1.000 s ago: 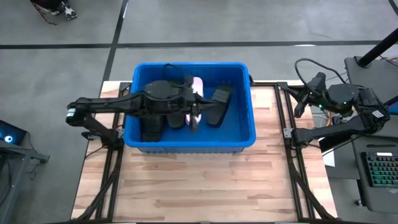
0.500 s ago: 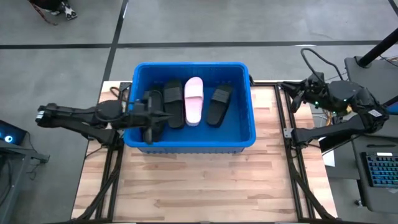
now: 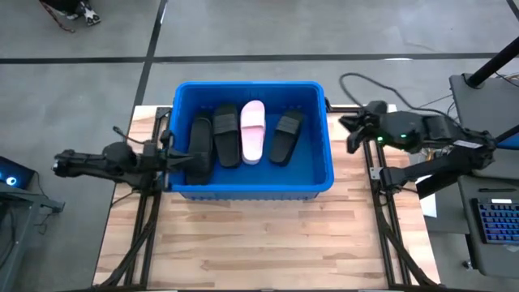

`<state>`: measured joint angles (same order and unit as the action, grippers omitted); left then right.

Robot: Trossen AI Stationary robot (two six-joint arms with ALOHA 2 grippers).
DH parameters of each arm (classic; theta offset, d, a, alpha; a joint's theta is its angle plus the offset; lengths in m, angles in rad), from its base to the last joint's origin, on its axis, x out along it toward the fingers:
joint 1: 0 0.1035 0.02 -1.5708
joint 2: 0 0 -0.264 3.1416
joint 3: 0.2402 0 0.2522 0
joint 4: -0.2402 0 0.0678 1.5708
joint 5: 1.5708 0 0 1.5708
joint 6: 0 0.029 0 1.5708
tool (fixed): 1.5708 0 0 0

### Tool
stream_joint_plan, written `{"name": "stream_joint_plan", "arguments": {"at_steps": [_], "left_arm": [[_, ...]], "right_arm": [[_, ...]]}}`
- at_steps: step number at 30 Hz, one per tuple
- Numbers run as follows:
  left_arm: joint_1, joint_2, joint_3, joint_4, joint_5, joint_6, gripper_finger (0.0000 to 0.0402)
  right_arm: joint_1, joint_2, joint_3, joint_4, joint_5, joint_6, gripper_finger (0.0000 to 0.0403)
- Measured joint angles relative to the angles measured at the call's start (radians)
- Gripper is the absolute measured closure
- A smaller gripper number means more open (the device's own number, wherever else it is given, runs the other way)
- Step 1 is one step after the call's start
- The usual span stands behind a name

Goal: Pick and place slides into bin
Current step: Return to Home Position

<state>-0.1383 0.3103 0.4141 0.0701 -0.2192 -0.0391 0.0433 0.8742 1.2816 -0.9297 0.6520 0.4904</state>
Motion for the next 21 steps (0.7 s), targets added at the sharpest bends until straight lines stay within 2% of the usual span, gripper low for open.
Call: {"name": "stream_joint_plan", "arguments": {"at_steps": [8,15,17,21], "left_arm": [[0.001,-0.291,-0.229,0.052,0.001,-0.049,0.0402],[0.000,-0.231,-0.362,0.293,-0.025,-0.033,0.0401],[0.000,-0.233,-0.406,0.407,-0.026,-0.028,0.0401],[0.001,-0.231,-0.406,0.424,-0.027,0.000,0.0401]], "right_arm": [[0.000,0.107,0.001,0.131,-0.099,-0.037,0.0349],[0.000,0.100,0.003,0.220,-0.102,-0.064,0.0349],[0.000,0.089,0.003,0.239,-0.102,-0.064,0.0349],[0.000,0.062,0.004,0.276,-0.102,-0.064,0.0349]]}}
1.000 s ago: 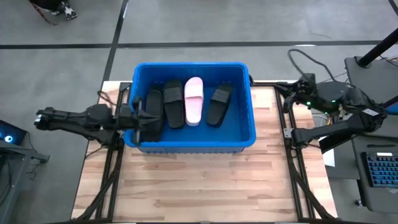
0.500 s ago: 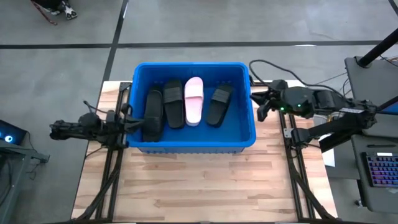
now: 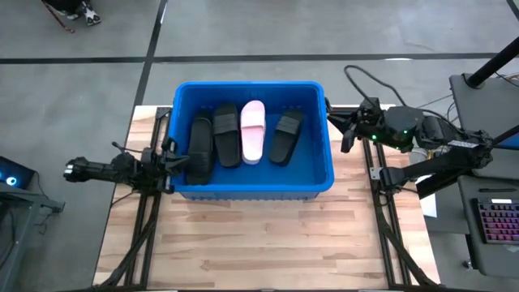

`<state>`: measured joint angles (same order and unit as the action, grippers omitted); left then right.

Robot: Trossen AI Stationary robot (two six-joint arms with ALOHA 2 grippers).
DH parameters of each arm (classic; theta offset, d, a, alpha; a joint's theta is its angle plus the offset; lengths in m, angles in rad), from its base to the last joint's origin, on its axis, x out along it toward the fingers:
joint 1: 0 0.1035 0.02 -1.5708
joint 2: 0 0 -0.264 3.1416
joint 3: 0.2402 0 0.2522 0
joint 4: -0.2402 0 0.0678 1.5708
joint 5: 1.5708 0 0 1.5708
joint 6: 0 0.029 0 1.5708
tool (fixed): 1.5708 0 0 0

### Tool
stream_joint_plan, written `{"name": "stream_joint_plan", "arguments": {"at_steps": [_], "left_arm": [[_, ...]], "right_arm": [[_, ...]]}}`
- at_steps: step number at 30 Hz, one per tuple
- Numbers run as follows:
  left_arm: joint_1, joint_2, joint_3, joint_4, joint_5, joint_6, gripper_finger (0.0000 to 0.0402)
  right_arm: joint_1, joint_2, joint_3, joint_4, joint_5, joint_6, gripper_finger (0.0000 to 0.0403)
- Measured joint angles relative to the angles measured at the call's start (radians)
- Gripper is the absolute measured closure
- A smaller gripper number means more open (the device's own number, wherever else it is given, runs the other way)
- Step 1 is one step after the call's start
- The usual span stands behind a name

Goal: Pick and place slides into bin
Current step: Return to Home Position

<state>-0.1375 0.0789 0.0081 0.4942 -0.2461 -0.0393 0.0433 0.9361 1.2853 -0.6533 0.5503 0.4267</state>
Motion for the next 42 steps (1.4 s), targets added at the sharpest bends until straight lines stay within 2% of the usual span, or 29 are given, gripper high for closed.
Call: {"name": "stream_joint_plan", "arguments": {"at_steps": [8,11,16,20,24,27,29,32,35,37,40,42], "left_arm": [[0.000,-0.027,-0.001,-0.019,0.000,0.019,0.0401],[0.000,-0.028,-0.001,-0.024,0.000,0.019,0.0401],[0.000,-0.022,-0.001,-0.031,-0.022,0.016,0.0401],[0.000,-0.023,-0.001,-0.032,-0.025,0.011,0.0401],[0.000,-0.022,-0.002,-0.031,-0.025,-0.007,0.0401],[0.000,-0.021,-0.002,-0.031,-0.025,-0.005,0.0401],[0.000,-0.021,-0.002,-0.032,-0.025,0.007,0.0402],[0.000,-0.021,-0.002,-0.034,-0.024,0.026,0.0401],[0.000,-0.021,-0.002,-0.034,-0.023,0.026,0.0401],[0.000,-0.020,-0.002,-0.034,-0.023,0.026,0.0401],[0.000,-0.020,-0.003,-0.033,-0.022,0.025,0.0401],[0.000,-0.021,-0.003,-0.034,-0.022,0.025,0.0401]], "right_arm": [[0.000,-0.015,0.000,0.032,-0.009,0.000,0.0349],[0.000,0.003,-0.017,0.131,-0.107,-0.035,0.0349],[0.001,0.044,-0.136,0.530,-0.340,-0.210,0.0349],[0.000,0.062,-0.285,0.878,-0.376,-0.271,0.0349],[0.000,0.115,-0.480,1.374,-0.417,-0.304,0.0349],[0.000,0.157,-0.606,1.659,-0.406,-0.305,0.0349],[0.000,0.192,-0.678,1.764,-0.380,-0.308,0.0349],[-0.001,0.231,-0.758,1.844,-0.347,-0.316,0.0349],[0.000,0.210,-0.824,1.894,-0.343,-0.369,0.0349],[0.000,0.168,-0.873,1.894,-0.327,-0.406,0.0349],[0.000,0.077,-0.957,1.897,-0.242,-0.416,0.0349],[0.000,0.005,-1.014,1.896,-0.232,-0.404,0.0349]]}}
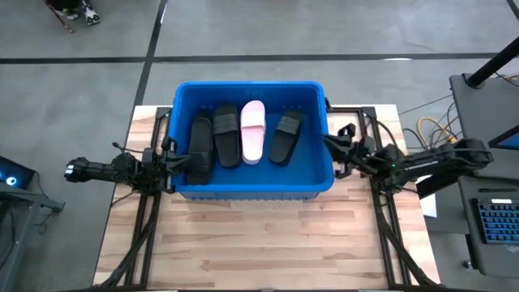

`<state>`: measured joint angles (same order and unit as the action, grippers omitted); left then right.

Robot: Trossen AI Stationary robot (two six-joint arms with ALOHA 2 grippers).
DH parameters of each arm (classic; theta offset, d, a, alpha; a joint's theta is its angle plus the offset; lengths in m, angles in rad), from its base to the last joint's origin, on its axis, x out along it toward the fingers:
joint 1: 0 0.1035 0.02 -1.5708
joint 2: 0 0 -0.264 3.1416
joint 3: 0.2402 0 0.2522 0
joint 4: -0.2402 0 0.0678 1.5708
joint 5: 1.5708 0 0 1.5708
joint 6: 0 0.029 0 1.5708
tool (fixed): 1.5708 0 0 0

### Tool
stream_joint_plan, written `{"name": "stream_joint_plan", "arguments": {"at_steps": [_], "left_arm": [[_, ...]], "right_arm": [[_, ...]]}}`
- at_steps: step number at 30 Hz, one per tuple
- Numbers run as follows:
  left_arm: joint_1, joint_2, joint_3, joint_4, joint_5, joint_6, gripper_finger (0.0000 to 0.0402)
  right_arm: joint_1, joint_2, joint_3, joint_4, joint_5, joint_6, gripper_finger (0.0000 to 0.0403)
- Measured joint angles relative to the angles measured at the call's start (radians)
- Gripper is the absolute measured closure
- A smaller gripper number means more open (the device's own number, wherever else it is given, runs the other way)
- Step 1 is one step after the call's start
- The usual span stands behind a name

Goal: Pick and place slides into bin
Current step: Return to Home Position

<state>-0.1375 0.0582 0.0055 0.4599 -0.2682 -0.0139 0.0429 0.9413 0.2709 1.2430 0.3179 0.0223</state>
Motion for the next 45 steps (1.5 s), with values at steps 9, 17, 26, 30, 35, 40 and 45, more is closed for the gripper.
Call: {"name": "stream_joint_plan", "arguments": {"at_steps": [9,17,26,30,35,40,45], "left_arm": [[0.000,0.009,0.000,0.003,-0.001,0.001,0.0401],[0.000,0.009,-0.001,0.002,-0.001,0.001,0.0402],[0.000,0.011,-0.001,0.001,-0.002,0.001,0.0402],[0.000,0.011,-0.001,0.000,-0.002,0.001,0.0402],[0.000,0.011,-0.001,0.000,-0.002,0.001,0.0402],[0.000,0.013,-0.001,0.000,-0.006,0.004,0.0402],[0.000,0.012,-0.001,0.001,-0.017,0.001,0.0402]], "right_arm": [[0.008,-0.270,-0.210,-0.008,-0.002,-0.058,0.0349],[0.025,-0.409,-0.258,-0.009,-0.003,-0.324,0.0349],[0.025,-0.668,-0.249,-0.038,-0.002,-0.534,0.0349],[0.025,-0.789,-0.249,-0.111,-0.003,-0.539,0.0349],[0.025,-0.944,-0.251,-0.162,-0.006,-0.587,0.0349],[0.024,-0.942,-0.254,-0.284,0.046,-0.483,0.0349],[0.024,-0.933,-0.255,-0.746,0.041,-0.128,0.0349]]}}
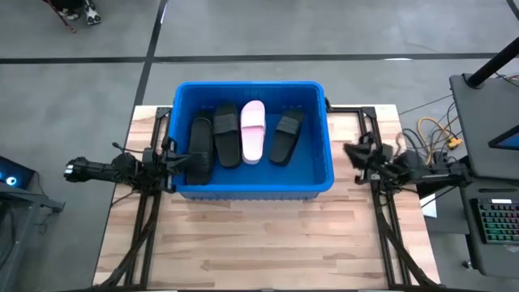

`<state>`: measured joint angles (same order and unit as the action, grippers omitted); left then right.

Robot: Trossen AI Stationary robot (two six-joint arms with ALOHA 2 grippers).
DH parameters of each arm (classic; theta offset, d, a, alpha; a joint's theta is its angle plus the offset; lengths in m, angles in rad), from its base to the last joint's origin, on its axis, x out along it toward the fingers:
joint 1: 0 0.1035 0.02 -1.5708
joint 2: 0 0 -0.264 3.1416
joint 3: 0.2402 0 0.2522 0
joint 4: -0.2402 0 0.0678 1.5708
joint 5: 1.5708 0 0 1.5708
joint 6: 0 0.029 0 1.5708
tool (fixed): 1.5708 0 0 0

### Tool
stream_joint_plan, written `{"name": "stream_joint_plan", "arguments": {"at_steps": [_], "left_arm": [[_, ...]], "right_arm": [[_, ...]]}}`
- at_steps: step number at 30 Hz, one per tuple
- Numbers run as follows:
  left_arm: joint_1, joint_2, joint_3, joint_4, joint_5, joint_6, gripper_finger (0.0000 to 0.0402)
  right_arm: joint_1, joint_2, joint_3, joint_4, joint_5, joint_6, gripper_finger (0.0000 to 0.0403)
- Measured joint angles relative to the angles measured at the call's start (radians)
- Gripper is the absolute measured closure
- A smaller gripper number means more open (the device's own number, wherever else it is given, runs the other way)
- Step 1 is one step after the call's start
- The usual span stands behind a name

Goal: Pick and place slides into bin
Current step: Return to Home Position

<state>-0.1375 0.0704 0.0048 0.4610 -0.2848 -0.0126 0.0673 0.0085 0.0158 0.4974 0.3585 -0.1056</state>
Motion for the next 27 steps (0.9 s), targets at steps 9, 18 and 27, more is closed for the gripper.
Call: {"name": "stream_joint_plan", "arguments": {"at_steps": [9,18,27], "left_arm": [[0.000,0.001,0.000,0.001,-0.001,-0.005,0.0402],[0.000,0.003,0.000,-0.008,-0.001,0.003,0.0402],[0.000,0.011,0.002,-0.044,0.002,0.004,0.0402]], "right_arm": [[0.000,0.001,0.000,-0.165,-0.202,0.097,0.0349],[0.000,0.001,0.000,-0.350,-0.228,0.144,0.0349],[0.000,0.001,0.001,-0.386,-0.261,0.184,0.0349]]}}
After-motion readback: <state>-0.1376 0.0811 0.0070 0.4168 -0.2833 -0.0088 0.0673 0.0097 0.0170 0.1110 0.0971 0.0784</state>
